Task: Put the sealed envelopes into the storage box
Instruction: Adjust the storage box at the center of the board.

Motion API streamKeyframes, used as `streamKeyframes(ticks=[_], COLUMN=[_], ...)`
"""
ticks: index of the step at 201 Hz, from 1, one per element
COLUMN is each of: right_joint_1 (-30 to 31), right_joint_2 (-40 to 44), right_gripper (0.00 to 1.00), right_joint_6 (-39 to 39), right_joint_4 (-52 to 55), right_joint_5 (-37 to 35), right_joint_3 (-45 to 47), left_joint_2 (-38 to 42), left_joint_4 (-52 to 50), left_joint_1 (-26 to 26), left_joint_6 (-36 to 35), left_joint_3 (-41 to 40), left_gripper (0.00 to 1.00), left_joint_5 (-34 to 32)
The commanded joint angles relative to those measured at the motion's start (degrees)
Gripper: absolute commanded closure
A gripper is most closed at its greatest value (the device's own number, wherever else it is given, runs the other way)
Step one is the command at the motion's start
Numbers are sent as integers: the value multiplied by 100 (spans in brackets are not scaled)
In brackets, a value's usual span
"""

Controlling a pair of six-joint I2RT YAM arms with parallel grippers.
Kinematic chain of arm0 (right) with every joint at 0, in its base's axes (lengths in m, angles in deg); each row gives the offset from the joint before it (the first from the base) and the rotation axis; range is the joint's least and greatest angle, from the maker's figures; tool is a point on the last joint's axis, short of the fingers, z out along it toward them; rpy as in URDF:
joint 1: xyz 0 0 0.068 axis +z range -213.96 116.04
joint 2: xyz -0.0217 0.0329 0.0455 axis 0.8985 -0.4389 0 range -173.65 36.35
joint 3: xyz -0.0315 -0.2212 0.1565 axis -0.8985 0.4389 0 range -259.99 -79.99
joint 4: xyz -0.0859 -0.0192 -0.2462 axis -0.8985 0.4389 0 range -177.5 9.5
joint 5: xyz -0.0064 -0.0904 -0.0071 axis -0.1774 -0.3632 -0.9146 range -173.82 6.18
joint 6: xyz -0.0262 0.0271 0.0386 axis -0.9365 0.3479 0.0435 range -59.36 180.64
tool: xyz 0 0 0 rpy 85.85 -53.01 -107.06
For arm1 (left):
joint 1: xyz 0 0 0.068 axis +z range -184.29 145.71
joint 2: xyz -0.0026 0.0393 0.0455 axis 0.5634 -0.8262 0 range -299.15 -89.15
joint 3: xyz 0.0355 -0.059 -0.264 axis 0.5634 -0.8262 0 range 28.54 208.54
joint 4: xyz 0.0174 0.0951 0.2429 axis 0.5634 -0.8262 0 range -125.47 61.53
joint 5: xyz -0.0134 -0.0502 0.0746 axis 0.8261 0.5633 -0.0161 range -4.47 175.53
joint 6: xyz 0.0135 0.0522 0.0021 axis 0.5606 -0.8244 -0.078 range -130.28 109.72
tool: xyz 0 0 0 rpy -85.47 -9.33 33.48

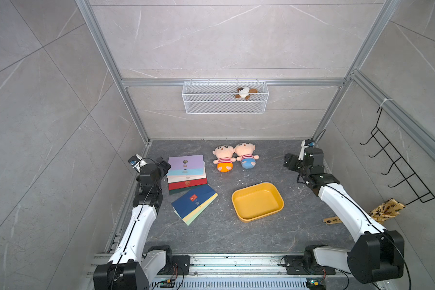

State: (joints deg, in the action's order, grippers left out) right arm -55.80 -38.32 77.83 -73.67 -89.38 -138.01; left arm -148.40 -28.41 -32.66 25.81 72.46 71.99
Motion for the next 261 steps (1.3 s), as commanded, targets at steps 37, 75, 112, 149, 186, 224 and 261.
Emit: streamKeyframes(ticks=[37, 75, 112, 149, 186, 224, 261], right_joint_1=[1174, 1199, 1190, 1172, 1050, 614, 180], right_joint_2=[-720, -1263, -1773, -2039, -2258, -2171, -2050], right_gripper=[14, 17, 26, 36, 65, 89, 96], right_joint_6=[295, 283, 155, 168, 205, 105, -129], right_joint_4=[2721, 2840, 2775, 2559, 2495, 2580, 2636], right_joint_5=[145, -136, -234, -219, -25, 105, 81], right_joint_3=[-239, -383, -585, -596, -647, -640, -629], left_joint_2=[348, 488, 423, 485, 558, 538, 471], left_joint_4=[-2477, -2512, -2499, -2502, -2503, -2493, -2493], left_joint_1=[4, 4, -8, -5, -2, -5, -4], left_joint_6=[-310, -414, -438, -502, -515, -511, -511], left_joint_3=[528, 322, 125, -46, -165, -168, -174], left_gripper=[8, 10, 14, 15, 16, 16, 16], left_joint_5=[1644, 1685, 1736, 1670, 1602, 1585, 1648])
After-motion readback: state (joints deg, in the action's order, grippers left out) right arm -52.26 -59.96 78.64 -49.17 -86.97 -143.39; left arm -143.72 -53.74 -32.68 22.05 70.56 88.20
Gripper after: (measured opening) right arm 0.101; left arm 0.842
